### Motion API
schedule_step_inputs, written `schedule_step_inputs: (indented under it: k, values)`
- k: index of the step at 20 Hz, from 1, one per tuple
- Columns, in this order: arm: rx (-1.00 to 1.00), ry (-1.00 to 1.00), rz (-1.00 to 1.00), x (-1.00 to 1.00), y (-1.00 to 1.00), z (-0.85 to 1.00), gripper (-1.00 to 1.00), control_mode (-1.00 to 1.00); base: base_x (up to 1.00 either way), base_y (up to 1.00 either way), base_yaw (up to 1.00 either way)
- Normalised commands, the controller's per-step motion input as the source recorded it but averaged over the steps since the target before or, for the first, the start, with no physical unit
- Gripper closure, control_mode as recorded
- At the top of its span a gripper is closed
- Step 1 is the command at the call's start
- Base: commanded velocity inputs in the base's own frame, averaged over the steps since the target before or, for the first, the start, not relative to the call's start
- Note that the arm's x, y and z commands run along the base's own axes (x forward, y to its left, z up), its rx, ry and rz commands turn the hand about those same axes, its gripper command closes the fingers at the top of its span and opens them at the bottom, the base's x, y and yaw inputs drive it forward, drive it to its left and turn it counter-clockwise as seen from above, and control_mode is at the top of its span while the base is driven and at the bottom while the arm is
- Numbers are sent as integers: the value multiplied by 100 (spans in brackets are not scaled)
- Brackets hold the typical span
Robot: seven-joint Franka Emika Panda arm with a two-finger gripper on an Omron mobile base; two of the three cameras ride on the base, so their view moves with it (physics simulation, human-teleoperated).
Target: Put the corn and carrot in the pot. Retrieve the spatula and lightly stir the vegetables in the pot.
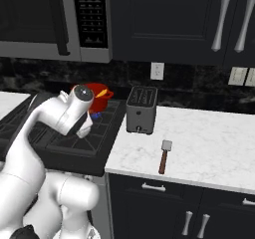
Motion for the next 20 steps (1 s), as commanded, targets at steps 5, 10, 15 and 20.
schedule_step_inputs:
  k: [5,10,15,20]
  values:
    - [15,0,-25,87,34,26,100,-100,0,0,0]
    - [11,0,-26,81,6,3,100,-100,0,0,0]
    - [15,0,-22,65,1,5,100,-100,0,0,0]
    - [15,-1,-14,36,9,8,100,-100,0,0,0]
